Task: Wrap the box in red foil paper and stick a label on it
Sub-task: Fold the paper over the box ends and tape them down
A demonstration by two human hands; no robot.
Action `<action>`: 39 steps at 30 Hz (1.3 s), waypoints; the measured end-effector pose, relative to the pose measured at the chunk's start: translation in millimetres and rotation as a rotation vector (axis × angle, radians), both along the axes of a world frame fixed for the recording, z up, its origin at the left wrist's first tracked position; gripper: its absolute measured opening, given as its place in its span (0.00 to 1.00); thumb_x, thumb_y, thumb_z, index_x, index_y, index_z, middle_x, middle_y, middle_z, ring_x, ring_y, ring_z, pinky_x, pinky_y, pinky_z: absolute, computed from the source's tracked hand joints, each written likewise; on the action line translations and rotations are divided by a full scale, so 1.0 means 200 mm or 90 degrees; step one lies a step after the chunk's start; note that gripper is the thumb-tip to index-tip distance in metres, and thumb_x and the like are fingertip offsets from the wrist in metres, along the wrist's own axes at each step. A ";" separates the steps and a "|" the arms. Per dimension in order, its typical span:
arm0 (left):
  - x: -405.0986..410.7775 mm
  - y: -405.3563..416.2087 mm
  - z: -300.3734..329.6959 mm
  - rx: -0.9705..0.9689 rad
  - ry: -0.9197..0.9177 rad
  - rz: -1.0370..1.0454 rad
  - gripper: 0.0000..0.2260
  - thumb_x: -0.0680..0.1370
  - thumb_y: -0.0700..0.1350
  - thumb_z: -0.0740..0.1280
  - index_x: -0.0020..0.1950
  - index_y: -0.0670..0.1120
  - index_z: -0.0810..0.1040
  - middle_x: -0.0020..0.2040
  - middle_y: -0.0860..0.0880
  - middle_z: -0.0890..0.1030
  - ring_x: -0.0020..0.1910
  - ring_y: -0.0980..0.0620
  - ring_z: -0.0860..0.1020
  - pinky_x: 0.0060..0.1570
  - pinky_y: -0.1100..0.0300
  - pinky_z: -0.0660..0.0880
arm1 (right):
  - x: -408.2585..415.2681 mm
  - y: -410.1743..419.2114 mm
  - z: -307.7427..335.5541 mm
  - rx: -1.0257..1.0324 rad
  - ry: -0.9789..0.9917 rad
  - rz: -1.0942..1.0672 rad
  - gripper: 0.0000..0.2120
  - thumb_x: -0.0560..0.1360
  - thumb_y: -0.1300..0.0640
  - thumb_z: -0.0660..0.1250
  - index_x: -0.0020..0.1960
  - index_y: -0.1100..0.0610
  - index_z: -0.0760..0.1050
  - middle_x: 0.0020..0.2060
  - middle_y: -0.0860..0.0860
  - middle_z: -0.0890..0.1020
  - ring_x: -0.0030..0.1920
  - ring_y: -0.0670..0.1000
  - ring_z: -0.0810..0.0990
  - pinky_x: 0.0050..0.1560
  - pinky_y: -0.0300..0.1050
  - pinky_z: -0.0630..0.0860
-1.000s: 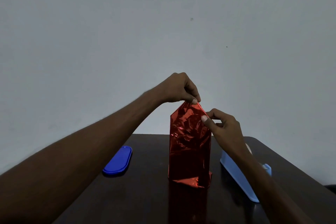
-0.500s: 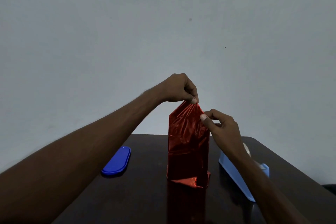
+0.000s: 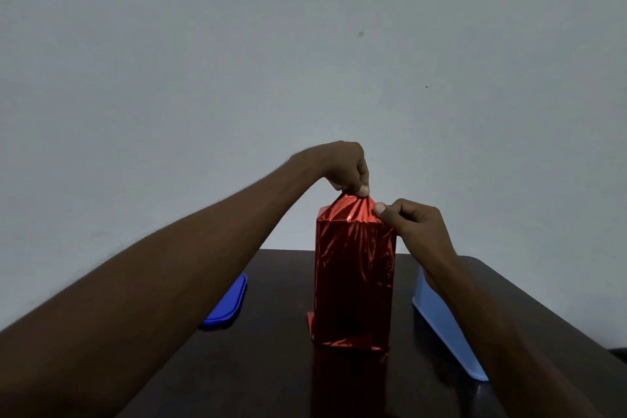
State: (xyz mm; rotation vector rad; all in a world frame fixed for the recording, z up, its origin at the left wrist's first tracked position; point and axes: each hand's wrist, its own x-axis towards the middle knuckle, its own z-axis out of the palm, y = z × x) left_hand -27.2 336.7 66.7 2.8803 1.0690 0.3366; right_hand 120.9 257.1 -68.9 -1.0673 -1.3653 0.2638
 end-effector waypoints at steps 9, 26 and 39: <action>0.06 0.05 0.00 -0.054 0.034 0.025 0.01 0.75 0.43 0.73 0.45 0.46 0.83 0.36 0.53 0.81 0.38 0.57 0.79 0.41 0.65 0.77 | -0.01 0.02 0.02 -0.027 0.020 -0.044 0.11 0.73 0.52 0.75 0.36 0.57 0.81 0.34 0.52 0.84 0.42 0.53 0.83 0.51 0.52 0.79; 0.07 0.12 -0.13 -0.086 -0.055 0.083 0.14 0.69 0.45 0.79 0.51 0.47 0.79 0.42 0.48 0.82 0.37 0.53 0.78 0.35 0.64 0.75 | -0.01 0.02 0.06 -0.078 0.001 -0.039 0.05 0.74 0.55 0.72 0.45 0.51 0.87 0.41 0.46 0.87 0.48 0.46 0.84 0.56 0.46 0.78; -0.11 0.14 -0.30 -0.052 -0.247 0.141 0.11 0.69 0.52 0.78 0.43 0.46 0.86 0.43 0.50 0.84 0.43 0.54 0.79 0.41 0.61 0.76 | -0.01 0.03 0.05 -0.080 -0.004 -0.057 0.06 0.75 0.55 0.71 0.45 0.49 0.87 0.41 0.45 0.87 0.47 0.46 0.85 0.57 0.49 0.80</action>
